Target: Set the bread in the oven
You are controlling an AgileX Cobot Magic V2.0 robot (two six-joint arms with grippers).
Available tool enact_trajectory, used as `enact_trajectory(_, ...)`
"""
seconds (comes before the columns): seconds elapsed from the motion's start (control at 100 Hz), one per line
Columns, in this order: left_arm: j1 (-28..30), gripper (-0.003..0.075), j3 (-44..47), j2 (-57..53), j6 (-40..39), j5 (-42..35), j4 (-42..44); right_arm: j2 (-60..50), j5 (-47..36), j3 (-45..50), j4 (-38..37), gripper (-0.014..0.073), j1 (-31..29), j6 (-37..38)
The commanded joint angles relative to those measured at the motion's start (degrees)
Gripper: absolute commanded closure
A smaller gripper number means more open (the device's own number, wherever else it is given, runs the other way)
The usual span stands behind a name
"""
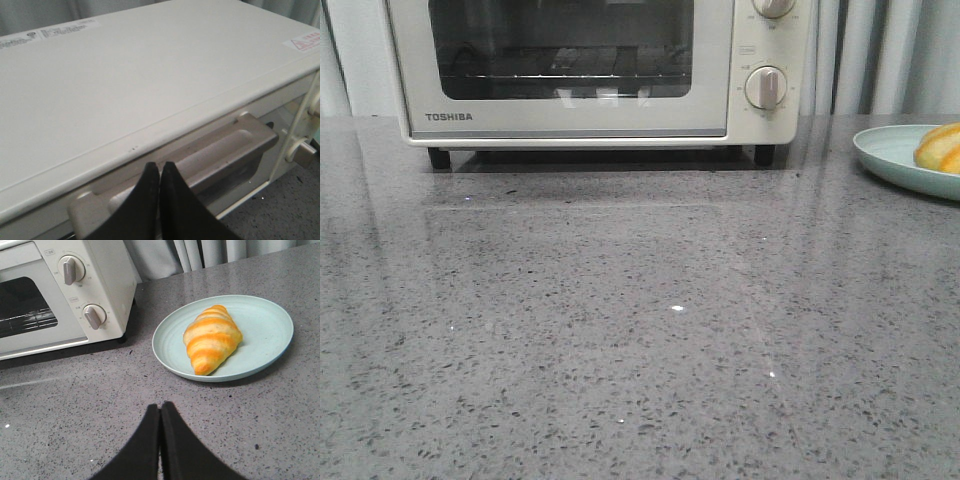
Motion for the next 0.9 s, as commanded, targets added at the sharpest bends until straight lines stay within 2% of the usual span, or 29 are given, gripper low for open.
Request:
enact_trajectory(0.0, -0.53, 0.0741, -2.12, -1.82, -0.03, -5.24, -1.30, 0.92, -3.97, -2.12, 0.01, 0.0646, 0.08, -0.73)
enact_trajectory(0.37, -0.75, 0.0741, -2.12, 0.36, -0.03, -4.68, -1.43, 0.92, -4.09, -2.12, 0.01, 0.0646, 0.08, -0.73)
enact_trajectory(0.89, -0.75, 0.0742, -2.12, 0.36, -0.03, 7.10, 2.18, 0.92, -3.64, -2.12, 0.01, 0.0646, 0.08, -0.73)
